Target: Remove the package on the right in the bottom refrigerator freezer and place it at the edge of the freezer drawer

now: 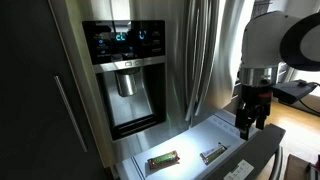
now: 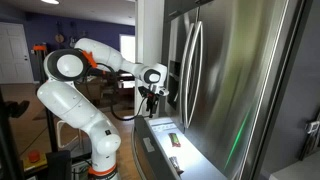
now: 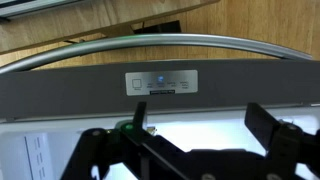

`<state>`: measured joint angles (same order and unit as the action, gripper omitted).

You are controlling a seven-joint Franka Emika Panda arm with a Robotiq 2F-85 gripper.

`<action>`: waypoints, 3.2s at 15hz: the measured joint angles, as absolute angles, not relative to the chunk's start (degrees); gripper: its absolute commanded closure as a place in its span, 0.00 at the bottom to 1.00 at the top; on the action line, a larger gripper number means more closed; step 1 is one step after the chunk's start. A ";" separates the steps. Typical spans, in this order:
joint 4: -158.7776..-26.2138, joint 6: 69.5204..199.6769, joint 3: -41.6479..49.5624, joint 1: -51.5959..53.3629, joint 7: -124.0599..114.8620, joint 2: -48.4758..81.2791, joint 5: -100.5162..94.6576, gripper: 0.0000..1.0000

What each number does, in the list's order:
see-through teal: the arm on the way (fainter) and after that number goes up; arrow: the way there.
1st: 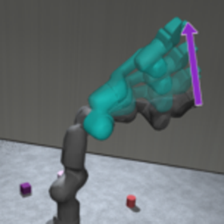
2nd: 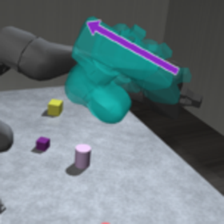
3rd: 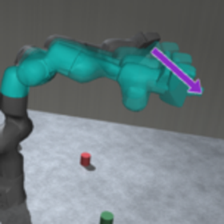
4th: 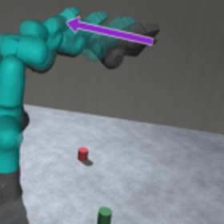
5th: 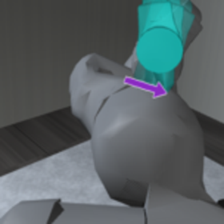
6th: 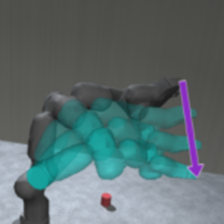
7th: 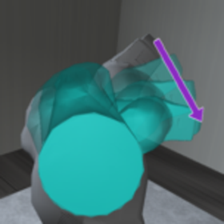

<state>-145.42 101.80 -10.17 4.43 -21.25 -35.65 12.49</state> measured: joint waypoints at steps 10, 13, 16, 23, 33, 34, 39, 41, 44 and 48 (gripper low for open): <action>-145.42 101.80 -10.17 4.43 -21.25 -35.65 12.49 0.00; -145.68 102.16 -10.66 4.40 -20.02 -35.77 10.34 0.00; -148.28 106.45 -10.91 3.76 -16.35 -35.55 2.41 0.00; -158.71 127.17 -3.76 1.64 -2.82 -32.99 -3.63 0.00; -157.99 131.41 -0.36 -0.02 0.44 -28.46 -3.65 0.00; -157.99 131.41 -0.36 -0.02 0.44 -28.46 -3.65 0.00; -157.79 131.50 0.54 -1.18 0.41 -27.04 -3.62 0.00; -157.79 132.19 2.11 -2.09 1.60 -25.13 -3.62 0.00; -157.78 135.34 5.44 -3.09 5.48 -21.00 -3.41 0.00; -157.01 141.76 8.48 -3.12 11.74 -14.03 -0.34 0.00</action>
